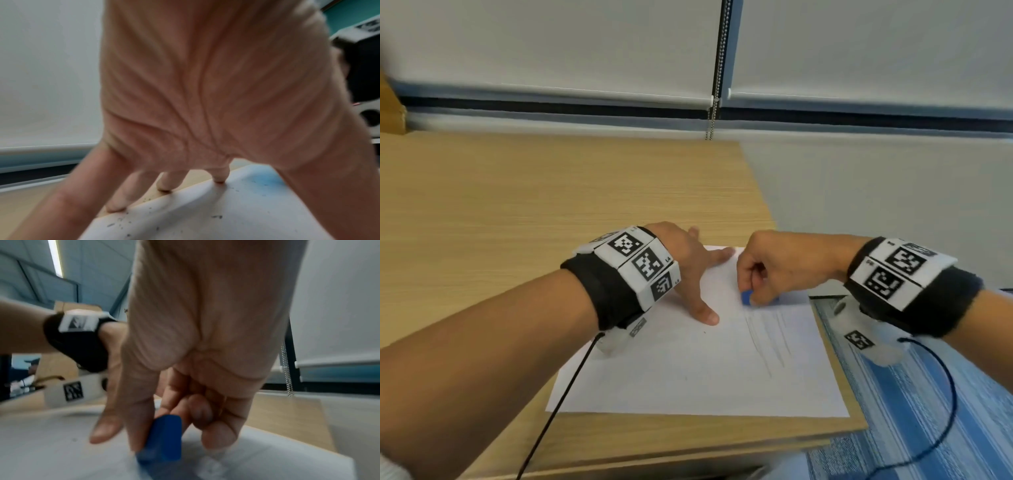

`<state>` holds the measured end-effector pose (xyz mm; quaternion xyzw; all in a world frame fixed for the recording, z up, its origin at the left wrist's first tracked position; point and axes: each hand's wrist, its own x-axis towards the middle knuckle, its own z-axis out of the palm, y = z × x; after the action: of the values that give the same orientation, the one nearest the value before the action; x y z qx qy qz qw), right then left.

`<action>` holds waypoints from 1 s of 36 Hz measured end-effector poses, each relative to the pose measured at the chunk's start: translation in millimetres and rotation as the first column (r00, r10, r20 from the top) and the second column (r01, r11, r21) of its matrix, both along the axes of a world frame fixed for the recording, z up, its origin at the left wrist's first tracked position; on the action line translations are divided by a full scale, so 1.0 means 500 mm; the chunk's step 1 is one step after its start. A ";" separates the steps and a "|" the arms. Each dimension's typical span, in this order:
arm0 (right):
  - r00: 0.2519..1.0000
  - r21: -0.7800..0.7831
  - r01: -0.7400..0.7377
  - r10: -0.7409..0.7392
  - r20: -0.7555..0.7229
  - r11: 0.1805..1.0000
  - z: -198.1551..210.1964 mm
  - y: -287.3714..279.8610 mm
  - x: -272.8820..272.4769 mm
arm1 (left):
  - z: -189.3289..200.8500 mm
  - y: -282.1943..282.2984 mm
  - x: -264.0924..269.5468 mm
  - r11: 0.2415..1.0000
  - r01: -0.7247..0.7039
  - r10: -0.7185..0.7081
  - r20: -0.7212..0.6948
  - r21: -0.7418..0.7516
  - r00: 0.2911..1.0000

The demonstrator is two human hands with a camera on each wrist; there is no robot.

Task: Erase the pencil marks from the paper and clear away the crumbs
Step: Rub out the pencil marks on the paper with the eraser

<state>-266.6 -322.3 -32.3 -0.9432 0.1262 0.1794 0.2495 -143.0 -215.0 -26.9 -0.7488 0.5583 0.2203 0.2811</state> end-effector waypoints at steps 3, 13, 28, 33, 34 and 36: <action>1.000 0.012 0.012 -0.012 0.011 1.000 0.006 -0.003 0.004 | 0.000 -0.001 -0.002 1.000 0.008 -0.008 0.006 0.002 1.000; 0.997 0.040 -0.039 0.041 -0.058 0.998 0.005 0.021 -0.007 | -0.007 -0.002 0.002 0.999 0.026 -0.025 0.030 -0.023 0.999; 0.998 0.075 0.048 -0.051 0.042 0.996 -0.010 0.020 -0.046 | 0.004 0.021 -0.015 0.991 0.065 -0.069 -0.026 -0.121 0.997; 0.999 0.102 0.026 -0.029 0.029 0.994 -0.011 0.009 -0.039 | -0.015 0.031 -0.049 0.984 0.120 -0.135 -0.116 -0.130 0.984; 0.999 0.089 0.028 -0.032 0.043 0.996 -0.010 0.006 -0.033 | -0.021 0.031 -0.051 0.985 0.120 -0.132 -0.102 -0.124 0.986; 0.990 0.029 0.059 -0.062 0.123 0.998 -0.011 -0.001 -0.019 | -0.029 0.031 -0.052 0.987 0.109 -0.119 -0.082 -0.119 0.989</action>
<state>-276.1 -322.8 -37.7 -0.9451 0.1366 0.1145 0.2739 -169.2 -199.7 -41.4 -0.7199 0.6239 0.2046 0.2250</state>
